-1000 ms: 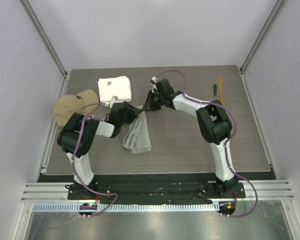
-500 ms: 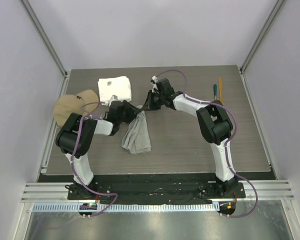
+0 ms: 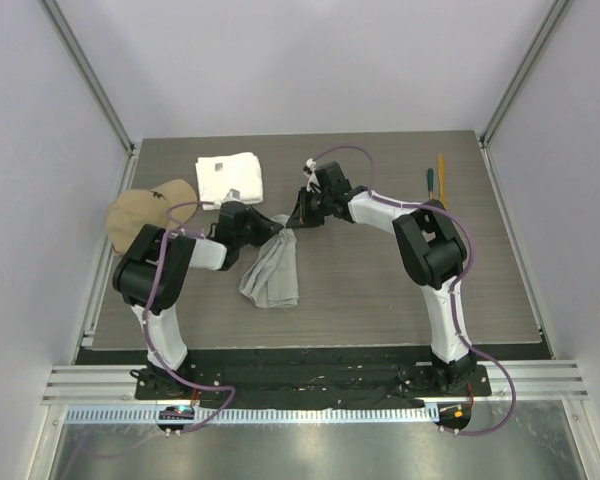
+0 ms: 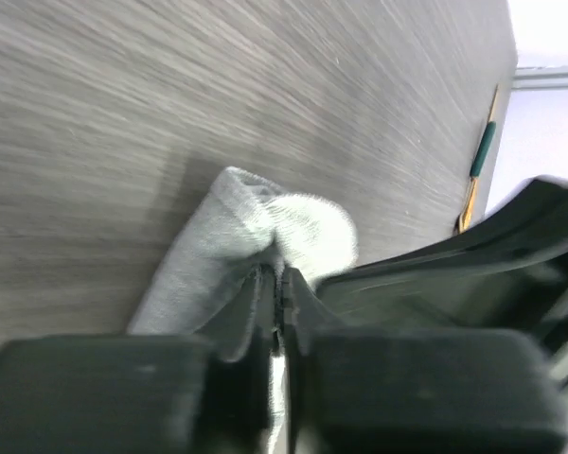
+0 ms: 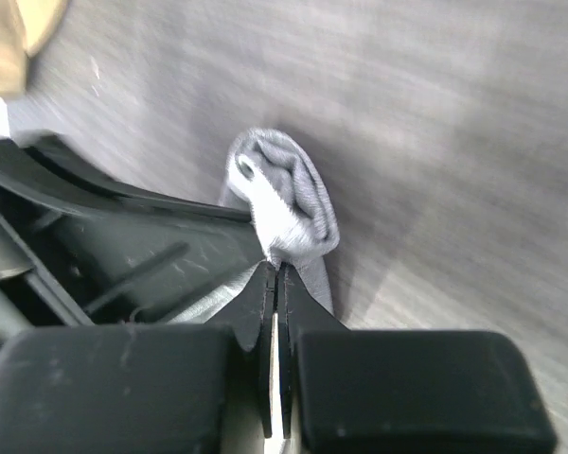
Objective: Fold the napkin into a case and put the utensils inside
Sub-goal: Stuff the top corner of the smaller-rectangle-folded napkin into the folded napkin.
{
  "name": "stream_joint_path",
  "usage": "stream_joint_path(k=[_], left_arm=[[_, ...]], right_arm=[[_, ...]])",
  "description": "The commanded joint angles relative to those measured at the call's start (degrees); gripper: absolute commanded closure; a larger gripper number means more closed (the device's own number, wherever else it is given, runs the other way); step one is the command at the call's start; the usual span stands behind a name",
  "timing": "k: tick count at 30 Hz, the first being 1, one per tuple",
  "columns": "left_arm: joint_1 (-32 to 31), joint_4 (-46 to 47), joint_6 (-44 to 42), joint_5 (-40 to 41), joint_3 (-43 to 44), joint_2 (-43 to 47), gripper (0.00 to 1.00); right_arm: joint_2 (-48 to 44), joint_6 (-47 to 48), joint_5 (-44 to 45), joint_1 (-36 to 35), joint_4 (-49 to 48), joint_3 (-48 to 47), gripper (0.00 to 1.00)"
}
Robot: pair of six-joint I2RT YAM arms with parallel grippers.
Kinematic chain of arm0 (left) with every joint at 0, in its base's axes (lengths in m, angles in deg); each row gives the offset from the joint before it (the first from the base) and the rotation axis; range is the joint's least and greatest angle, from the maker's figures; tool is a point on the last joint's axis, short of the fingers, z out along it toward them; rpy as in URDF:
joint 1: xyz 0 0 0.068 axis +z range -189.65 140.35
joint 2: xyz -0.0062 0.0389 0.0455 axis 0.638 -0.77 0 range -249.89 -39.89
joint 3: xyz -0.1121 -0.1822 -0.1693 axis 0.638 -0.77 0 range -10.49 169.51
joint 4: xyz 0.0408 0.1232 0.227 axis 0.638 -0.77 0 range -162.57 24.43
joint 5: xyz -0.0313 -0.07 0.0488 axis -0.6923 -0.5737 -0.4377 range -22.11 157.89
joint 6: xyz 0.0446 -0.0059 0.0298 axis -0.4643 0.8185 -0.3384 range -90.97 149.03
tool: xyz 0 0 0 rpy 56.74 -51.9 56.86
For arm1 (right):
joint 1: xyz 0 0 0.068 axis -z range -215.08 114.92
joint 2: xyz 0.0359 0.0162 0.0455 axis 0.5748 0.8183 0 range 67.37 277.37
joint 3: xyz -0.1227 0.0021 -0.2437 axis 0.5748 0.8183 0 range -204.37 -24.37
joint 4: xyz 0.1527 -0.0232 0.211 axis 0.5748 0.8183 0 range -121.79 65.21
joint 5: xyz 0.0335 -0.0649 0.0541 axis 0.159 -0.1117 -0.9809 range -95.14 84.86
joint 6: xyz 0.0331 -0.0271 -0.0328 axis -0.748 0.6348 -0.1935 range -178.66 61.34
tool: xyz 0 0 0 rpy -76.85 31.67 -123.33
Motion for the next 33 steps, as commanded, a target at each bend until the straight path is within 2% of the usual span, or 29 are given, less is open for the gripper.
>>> stream_joint_path(k=[1, 2, 5, 9, 15, 22, 33], left_arm=[[-2.1, -10.6, -4.2, 1.2, 5.8, 5.6, 1.00], [-2.3, -14.5, -4.3, 2.7, 6.2, 6.3, 1.00], [-2.7, -18.3, -4.2, 4.4, 7.7, 6.9, 1.00], [-2.7, -16.6, -3.1, 2.8, 8.8, 5.2, 1.00], [-2.8, -15.8, -1.3, 3.3, 8.6, 2.7, 0.99], [-3.1, -5.9, 1.3, 5.7, 2.9, 1.5, 1.00], [-3.4, -5.0, 0.7, 7.5, 0.9, 1.8, 1.00]], right_arm=[[-1.5, 1.6, -3.7, -1.0, 4.6, 1.6, 0.99], [-1.7, 2.0, -3.6, -0.9, 4.7, 1.6, 0.99], [-1.7, 2.2, -4.0, -0.9, 5.3, 1.4, 0.99], [-2.4, 0.7, -5.7, -1.0, 3.7, 2.8, 0.99], [-4.5, -1.6, -3.9, -0.7, 3.4, 3.0, 0.99], [-6.4, -6.0, -1.7, -0.5, 1.0, 4.2, 0.99], [-7.4, -7.8, -4.0, 0.4, -1.1, 5.7, 0.99]])
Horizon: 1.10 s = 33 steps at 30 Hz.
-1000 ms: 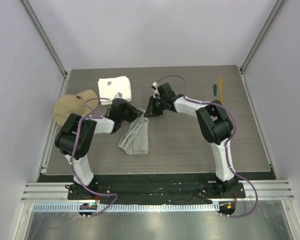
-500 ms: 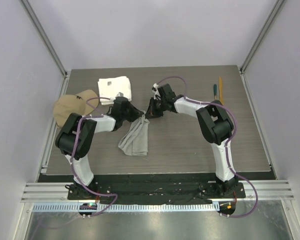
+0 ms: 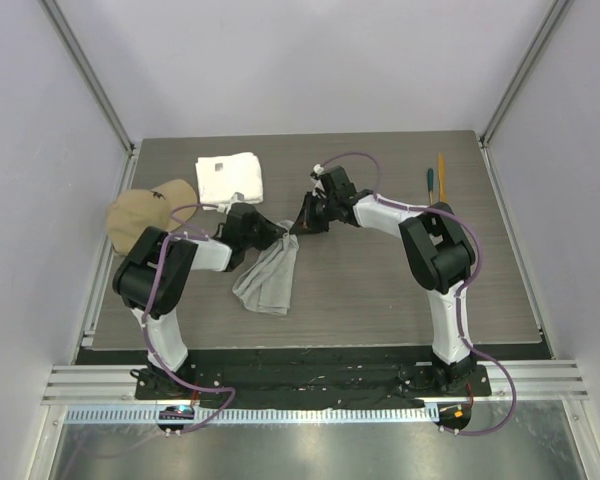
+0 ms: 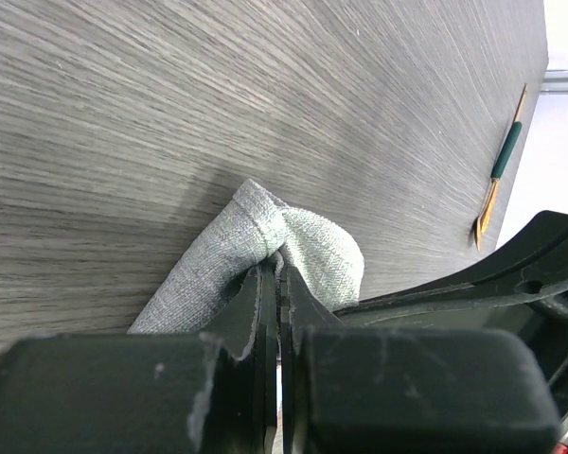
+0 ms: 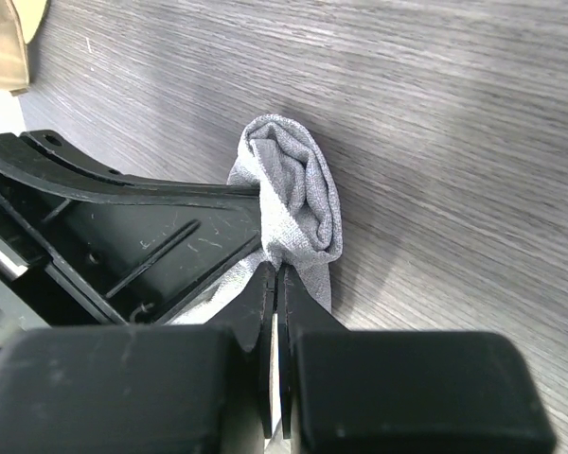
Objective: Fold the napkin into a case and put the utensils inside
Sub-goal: Stuff the top corner of the smaller-rectangle-folded napkin into the folded napkin.
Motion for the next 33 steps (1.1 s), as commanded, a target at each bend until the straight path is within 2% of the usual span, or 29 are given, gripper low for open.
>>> stream_joint_path(k=[1, 8, 11, 12, 18, 19, 23, 25, 26, 31, 33], left_arm=[[-0.4, 3.2, 0.1, 2.5, -0.3, -0.5, 1.00], [-1.7, 3.2, -0.4, 2.2, 1.5, -1.1, 0.97], [-1.7, 3.5, -0.4, 2.5, 0.7, -1.1, 0.97], [-1.7, 3.6, -0.5, 2.7, 0.6, -1.0, 0.97], [-1.8, 2.2, -1.6, 2.9, 0.9, -0.3, 0.98], [-1.8, 2.0, -1.7, 2.8, 1.0, -0.3, 0.98], [-1.9, 1.6, -1.7, 2.1, 0.5, 0.4, 0.99], [-1.9, -0.4, -2.4, 2.0, 1.2, 1.0, 0.99], [-1.9, -4.3, -2.7, 1.9, 1.9, 1.5, 0.99], [-1.9, -10.6, -3.0, 2.7, 4.8, 2.8, 0.95], [-1.9, -11.6, -2.8, 3.0, 5.3, 2.6, 0.96]], right_arm=[[-3.2, -2.6, -3.8, 0.0, -2.9, 0.2, 0.99], [-2.1, -3.1, -5.0, 0.2, -3.9, 0.1, 0.99], [-2.0, -1.5, -4.2, 0.4, -2.9, -0.2, 0.87], [-2.0, -0.7, -4.0, 0.4, -2.2, -0.4, 0.77], [-3.2, 8.0, 1.0, 0.3, 7.3, -1.9, 0.72], [-3.6, 10.6, 1.6, 0.0, 8.3, -2.2, 0.68], [-6.2, 18.6, 12.8, -2.1, 16.9, -5.2, 0.54], [-6.8, 21.1, 15.3, -3.8, 18.6, -6.1, 0.49], [-6.8, 23.7, 18.1, -4.2, 19.1, -6.6, 0.48], [-6.3, 29.1, 27.6, -9.1, 18.8, -8.7, 0.44], [-3.0, 30.6, 28.4, -9.5, 20.9, -11.7, 0.49]])
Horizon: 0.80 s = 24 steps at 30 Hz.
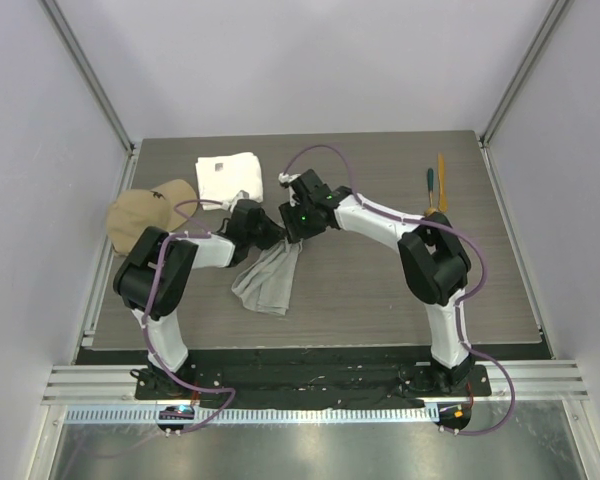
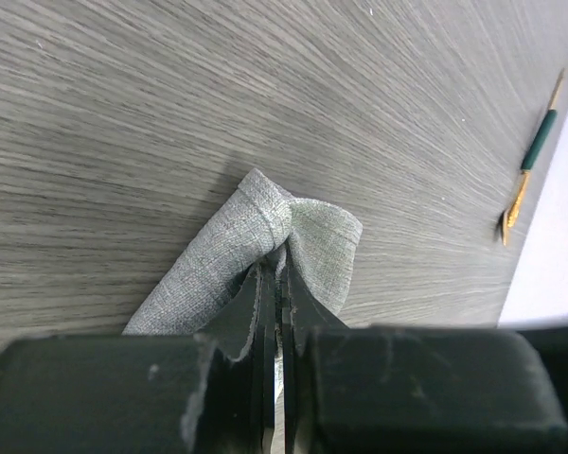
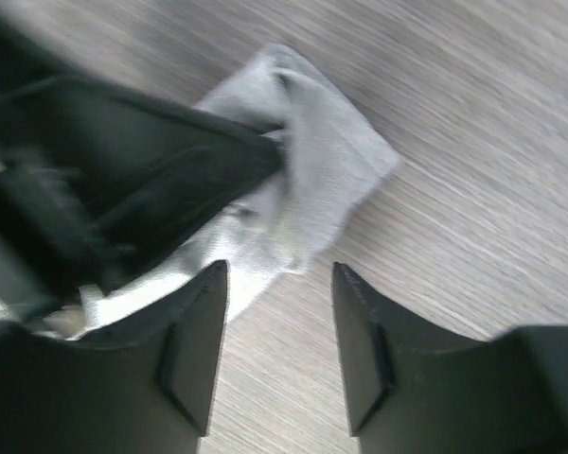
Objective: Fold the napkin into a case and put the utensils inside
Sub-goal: Stuff the top corner of the smaller-rectangle-folded napkin into the folded napkin.
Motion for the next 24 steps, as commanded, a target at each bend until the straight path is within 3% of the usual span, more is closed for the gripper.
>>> stream_joint_path(k=[1, 3, 10, 19, 24], left_arm=[[-0.2, -5.1, -1.0, 1.6, 2.6, 2.3, 0.96], [-0.3, -6.0, -0.9, 1.2, 3.6, 1.8, 0.96], [-0.2, -5.6, -0.4, 1.8, 3.7, 1.2, 0.96], [-0.3, -5.8, -0.3, 1.8, 3.7, 1.2, 0.96], [-0.2, -5.4, 0.1, 1.6, 3.7, 0.7, 0.96]], right_arm=[[1.3, 7.1, 8.9, -2.5, 4.6, -7.9, 0.53], [2.2, 8.3, 9.4, -2.9, 5.2, -9.2, 0.66], [4.4, 9.3, 9.7, -3.0, 5.9, -11.1, 0.81], [6.0, 9.1, 7.6, -3.0, 5.6, -12.2, 0.80], [6.8, 9.3, 7.1, -3.2, 5.6, -12.8, 0.73]])
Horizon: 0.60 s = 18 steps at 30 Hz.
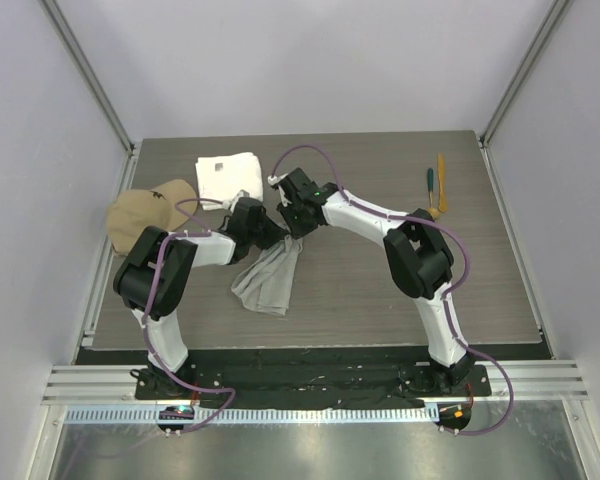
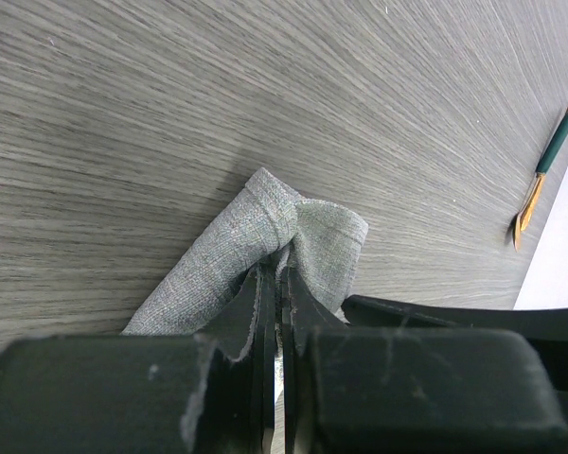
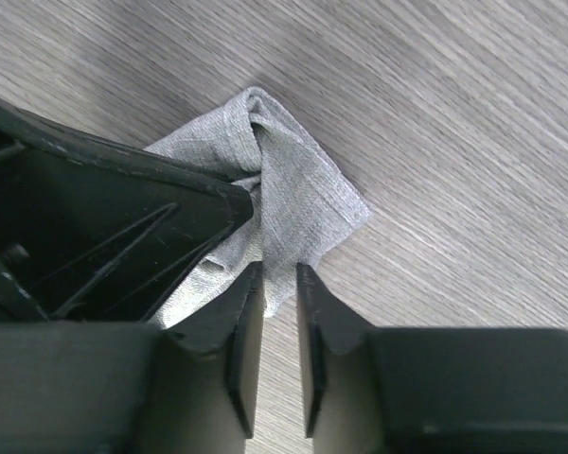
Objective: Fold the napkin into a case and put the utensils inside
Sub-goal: Stuff the top corner of the smaller-rectangle-folded napkin into the folded napkin.
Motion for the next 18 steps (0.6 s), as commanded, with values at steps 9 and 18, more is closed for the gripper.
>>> stream_joint_path(k=[9, 18], left_arm=[[-0.2, -0.3, 0.3, 1.0, 1.7, 0.7, 0.96], [-0.2, -0.3, 0.4, 0.6, 1.9, 0.6, 0.96]], right_arm=[[2.2, 1.6, 0.0, -1.4, 0.8, -4.7, 0.64], [3.4, 2.5, 4.3, -1.8, 0.9, -5.3, 0.65]])
